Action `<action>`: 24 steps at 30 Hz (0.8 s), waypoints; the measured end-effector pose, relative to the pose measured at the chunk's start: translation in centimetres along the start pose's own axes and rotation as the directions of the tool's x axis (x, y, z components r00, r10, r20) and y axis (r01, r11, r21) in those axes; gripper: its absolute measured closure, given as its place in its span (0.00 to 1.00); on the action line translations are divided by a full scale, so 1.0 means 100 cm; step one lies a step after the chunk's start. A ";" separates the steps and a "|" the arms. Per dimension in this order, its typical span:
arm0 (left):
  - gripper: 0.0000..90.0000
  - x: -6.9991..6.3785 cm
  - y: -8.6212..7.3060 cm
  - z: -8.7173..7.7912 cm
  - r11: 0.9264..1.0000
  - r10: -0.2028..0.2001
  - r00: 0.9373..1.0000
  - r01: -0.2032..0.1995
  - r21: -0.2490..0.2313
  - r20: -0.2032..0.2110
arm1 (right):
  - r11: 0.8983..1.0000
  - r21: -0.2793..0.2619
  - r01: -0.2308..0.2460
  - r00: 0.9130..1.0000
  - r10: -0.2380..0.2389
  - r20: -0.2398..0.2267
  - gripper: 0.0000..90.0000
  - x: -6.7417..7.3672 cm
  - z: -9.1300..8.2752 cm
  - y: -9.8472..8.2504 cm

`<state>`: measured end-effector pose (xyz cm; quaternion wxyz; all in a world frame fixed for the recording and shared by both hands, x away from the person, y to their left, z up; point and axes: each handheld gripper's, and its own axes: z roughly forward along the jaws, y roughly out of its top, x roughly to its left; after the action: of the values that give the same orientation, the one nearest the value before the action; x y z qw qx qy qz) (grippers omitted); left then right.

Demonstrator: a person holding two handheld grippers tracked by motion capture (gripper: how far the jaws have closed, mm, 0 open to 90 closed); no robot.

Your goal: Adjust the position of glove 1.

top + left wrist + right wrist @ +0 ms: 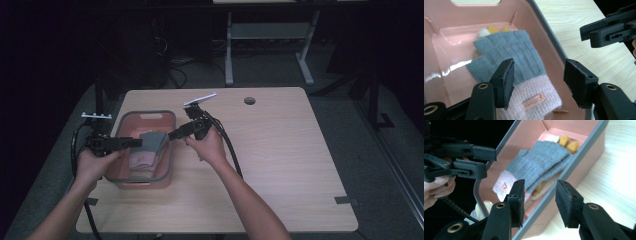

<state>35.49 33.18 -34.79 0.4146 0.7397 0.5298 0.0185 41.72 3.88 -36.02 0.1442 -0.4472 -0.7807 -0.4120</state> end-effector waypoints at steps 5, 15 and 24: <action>0.42 -0.006 0.002 0.003 1.000 0.007 1.000 -0.007 -0.014 0.016 | 1.000 -0.010 0.007 1.000 -0.007 -0.002 0.61 -0.002 -0.008 -0.002; 0.35 -0.020 0.005 0.007 0.999 0.031 0.999 -0.030 -0.025 0.039 | 1.000 -0.029 0.006 1.000 -0.007 -0.006 0.55 -0.012 -0.021 -0.008; 0.31 -0.034 0.011 0.016 0.998 0.044 0.997 -0.042 -0.037 0.071 | 0.999 -0.045 -0.010 1.000 0.010 -0.017 0.53 -0.024 -0.036 -0.013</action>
<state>35.60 29.38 -33.70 0.4460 0.7436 0.4981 0.0104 41.47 -0.64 -35.95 0.1427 -0.4507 -0.7677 -0.4326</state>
